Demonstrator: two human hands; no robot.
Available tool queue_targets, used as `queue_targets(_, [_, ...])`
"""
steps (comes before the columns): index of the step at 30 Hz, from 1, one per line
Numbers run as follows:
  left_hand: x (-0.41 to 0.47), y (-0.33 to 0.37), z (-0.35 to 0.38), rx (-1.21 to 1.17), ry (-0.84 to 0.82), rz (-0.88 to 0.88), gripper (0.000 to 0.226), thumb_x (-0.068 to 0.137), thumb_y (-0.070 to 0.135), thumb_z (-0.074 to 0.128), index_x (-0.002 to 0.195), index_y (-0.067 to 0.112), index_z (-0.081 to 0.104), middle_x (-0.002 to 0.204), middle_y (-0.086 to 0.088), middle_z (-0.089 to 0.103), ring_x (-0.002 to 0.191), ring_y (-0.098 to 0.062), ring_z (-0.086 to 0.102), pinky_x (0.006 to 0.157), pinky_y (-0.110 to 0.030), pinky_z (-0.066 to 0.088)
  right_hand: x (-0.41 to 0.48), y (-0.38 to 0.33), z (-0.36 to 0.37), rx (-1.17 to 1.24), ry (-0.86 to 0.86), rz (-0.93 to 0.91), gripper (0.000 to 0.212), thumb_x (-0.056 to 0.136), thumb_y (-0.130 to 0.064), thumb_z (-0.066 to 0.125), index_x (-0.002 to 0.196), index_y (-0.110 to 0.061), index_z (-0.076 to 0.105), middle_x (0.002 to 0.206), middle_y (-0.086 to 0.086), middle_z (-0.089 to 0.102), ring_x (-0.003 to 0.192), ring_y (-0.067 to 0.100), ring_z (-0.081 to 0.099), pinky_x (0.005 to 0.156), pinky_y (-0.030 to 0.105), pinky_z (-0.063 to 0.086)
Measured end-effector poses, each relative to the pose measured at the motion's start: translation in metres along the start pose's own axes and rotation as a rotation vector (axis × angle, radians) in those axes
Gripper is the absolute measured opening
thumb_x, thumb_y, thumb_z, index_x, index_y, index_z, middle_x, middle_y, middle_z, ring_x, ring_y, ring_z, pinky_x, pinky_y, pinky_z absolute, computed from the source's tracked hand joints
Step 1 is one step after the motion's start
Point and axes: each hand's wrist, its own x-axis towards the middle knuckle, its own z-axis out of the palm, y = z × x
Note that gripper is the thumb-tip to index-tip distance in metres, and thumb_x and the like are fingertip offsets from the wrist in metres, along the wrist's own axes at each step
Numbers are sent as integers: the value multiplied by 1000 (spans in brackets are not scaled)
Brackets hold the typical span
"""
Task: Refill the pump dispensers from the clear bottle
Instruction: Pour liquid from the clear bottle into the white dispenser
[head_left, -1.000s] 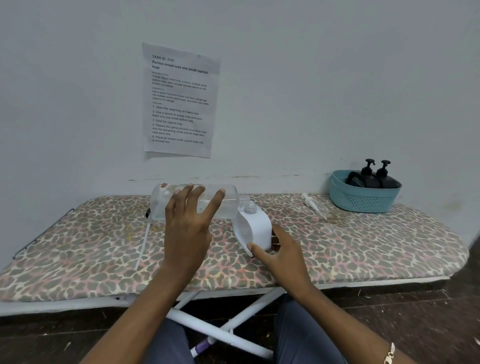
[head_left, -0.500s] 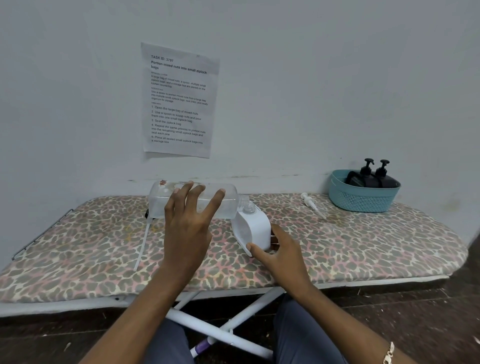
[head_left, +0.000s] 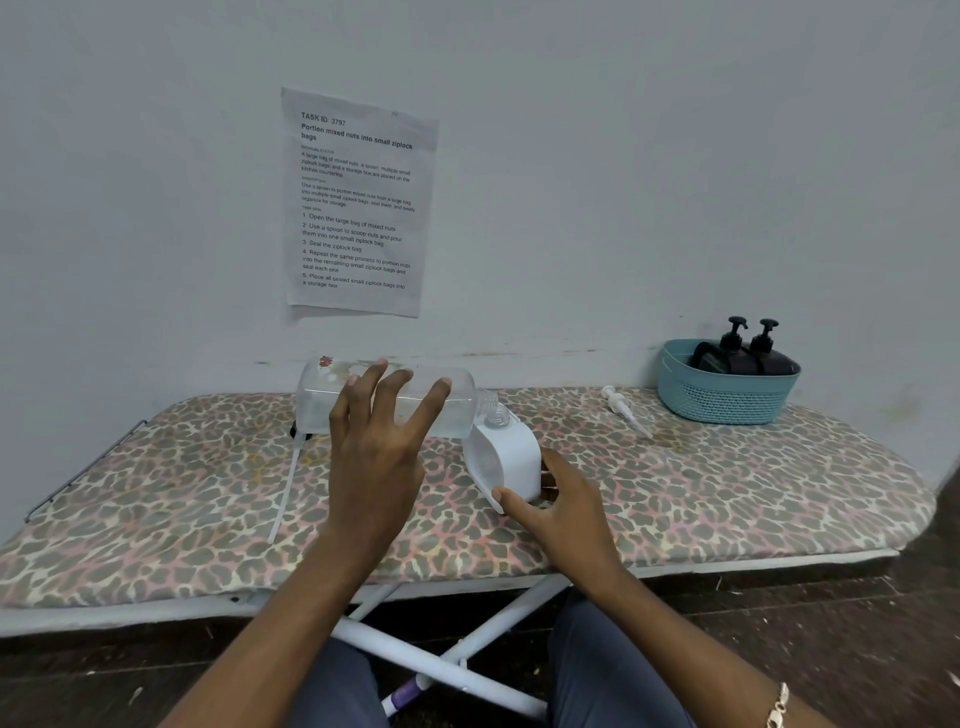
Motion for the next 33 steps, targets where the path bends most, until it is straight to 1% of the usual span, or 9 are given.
queue_targets(4, [1, 1, -1, -2, 6, -1, 90, 62, -22, 61, 141, 22, 64, 137, -18, 59, 141, -41, 44, 113, -53, 32, 0, 1, 0, -1, -7, -2, 56, 88, -33, 82, 138, -20, 61, 117, -8, 66, 96, -24, 56, 62, 4, 48])
queue_targets(8, [1, 1, -1, 0, 6, 0, 90, 62, -22, 61, 141, 22, 64, 137, -17, 59, 141, -41, 45, 113, -53, 31, 1, 2, 0, -1, -8, -9, 57, 88, -33, 82, 139, -21, 60, 120, -7, 66, 97, -24, 56, 63, 3, 48])
queue_targets(13, [1, 1, -1, -7, 8, -1, 89, 62, -21, 60, 140, 22, 65, 136, -17, 59, 140, -42, 46, 114, -52, 31, 1, 4, 1, -8, -1, 0, 55, 86, -38, 83, 135, -25, 62, 117, -15, 67, 103, -18, 57, 73, 4, 47])
queue_targets(18, [2, 1, -1, -13, 4, -1, 90, 61, -21, 60, 141, 22, 65, 137, -16, 59, 140, -41, 45, 114, -52, 31, 1, 5, 2, 4, 2, 6, 55, 86, -39, 83, 135, -26, 62, 118, -15, 68, 102, -17, 59, 71, 5, 48])
queue_targets(23, [1, 1, -2, -12, 2, -1, 91, 60, -21, 61, 140, 22, 65, 137, -16, 59, 140, -41, 45, 113, -53, 32, 1, 5, 2, 0, -2, 4, 57, 86, -42, 82, 137, -27, 61, 120, -16, 68, 103, -14, 60, 74, 5, 48])
queue_targets(27, [2, 0, -1, -7, 4, 0, 92, 60, -21, 63, 140, 22, 64, 136, -16, 59, 140, -40, 44, 113, -53, 31, 2, 6, 1, 3, -4, 1, 55, 87, -40, 82, 136, -28, 61, 117, -17, 66, 103, -18, 58, 73, 4, 47])
queue_targets(33, [2, 1, -1, -6, 9, 4, 91, 60, -21, 63, 140, 22, 64, 136, -17, 59, 139, -41, 45, 113, -52, 31, 3, 8, 3, -10, -2, -1, 56, 86, -43, 82, 135, -27, 62, 119, -15, 68, 104, -11, 61, 74, 6, 48])
